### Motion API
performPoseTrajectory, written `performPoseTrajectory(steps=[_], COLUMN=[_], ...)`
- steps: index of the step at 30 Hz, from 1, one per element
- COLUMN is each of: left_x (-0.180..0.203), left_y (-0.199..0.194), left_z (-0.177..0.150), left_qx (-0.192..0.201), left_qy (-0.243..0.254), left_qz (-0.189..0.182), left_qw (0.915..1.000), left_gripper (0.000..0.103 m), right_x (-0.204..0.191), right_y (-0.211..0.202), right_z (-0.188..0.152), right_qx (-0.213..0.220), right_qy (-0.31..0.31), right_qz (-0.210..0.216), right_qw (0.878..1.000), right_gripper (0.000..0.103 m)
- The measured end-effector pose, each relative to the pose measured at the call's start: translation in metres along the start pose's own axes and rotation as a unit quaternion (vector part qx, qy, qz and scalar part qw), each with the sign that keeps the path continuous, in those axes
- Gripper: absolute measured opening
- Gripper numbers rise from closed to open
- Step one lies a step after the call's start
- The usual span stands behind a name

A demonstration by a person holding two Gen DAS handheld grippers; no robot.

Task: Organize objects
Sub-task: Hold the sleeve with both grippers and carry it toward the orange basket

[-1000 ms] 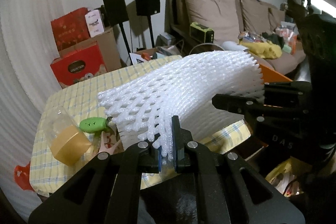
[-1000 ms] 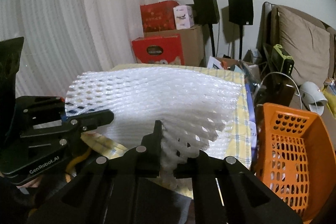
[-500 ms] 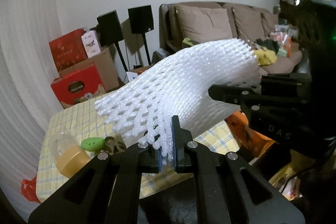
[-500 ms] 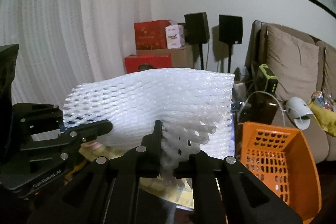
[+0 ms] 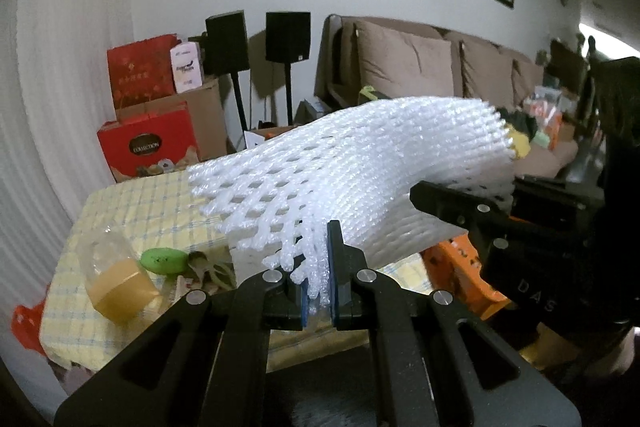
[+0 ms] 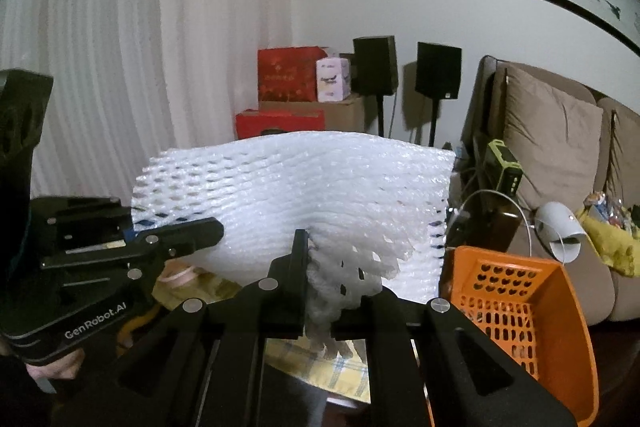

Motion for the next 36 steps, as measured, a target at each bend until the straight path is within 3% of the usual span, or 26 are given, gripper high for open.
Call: performPoseTrajectory(steps=[5, 8, 14, 36], left_x=[0.011, 0.024, 0.03, 0.046], left_y=[0.007, 0.01, 0.014, 0.012], left_z=[0.001, 0.006, 0.013, 0.019], left_qx=[-0.002, 0.01, 0.018, 0.025], left_qy=[-0.006, -0.003, -0.023, -0.02], left_qz=[-0.007, -0.007, -0.002, -0.014], left_qw=[1.0, 0.9999, 0.9996, 0.9994], left_gripper=[0.006, 0.006, 0.006, 0.007], right_x=[0.012, 0.021, 0.042, 0.052], right_y=[-0.002, -0.003, -0.013, -0.028], right_z=[0.002, 0.004, 0.01, 0.018], right_qx=[0.001, 0.005, 0.016, 0.024], right_qy=[0.03, 0.042, 0.08, 0.071], right_qz=[0.004, -0.023, -0.026, -0.042], right_qw=[1.0, 0.999, 0.996, 0.996], right_gripper=[0.007, 0.007, 0.007, 0.008])
Point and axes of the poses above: each gripper's, at about its wrist camera, not at the fingertips, and y roughly the way its jaws point, x to its right, z to its top, the point moved 1 cm from there along y, roughly the way its jaws point, and after that the axes turned 4 degrees about y, right-handed, at the moved point
